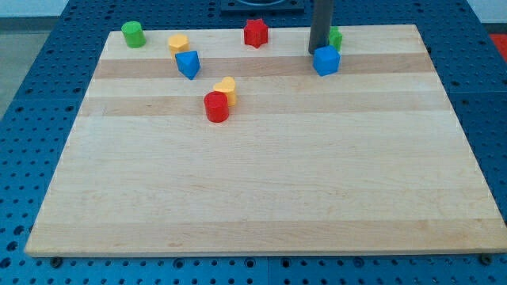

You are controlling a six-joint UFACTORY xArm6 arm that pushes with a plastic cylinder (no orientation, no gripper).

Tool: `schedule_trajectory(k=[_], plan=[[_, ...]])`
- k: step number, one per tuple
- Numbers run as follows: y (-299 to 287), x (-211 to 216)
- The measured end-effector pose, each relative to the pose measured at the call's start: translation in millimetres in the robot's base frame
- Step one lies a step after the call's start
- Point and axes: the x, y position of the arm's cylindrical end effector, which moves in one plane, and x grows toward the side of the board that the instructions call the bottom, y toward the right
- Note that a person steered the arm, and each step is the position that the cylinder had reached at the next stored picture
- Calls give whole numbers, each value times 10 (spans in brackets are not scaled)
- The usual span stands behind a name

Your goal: Push the green star to the top right corner of the board

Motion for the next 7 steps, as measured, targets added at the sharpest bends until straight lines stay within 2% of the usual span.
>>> schedule_trajectory(k=[7], plan=[[-113, -301]])
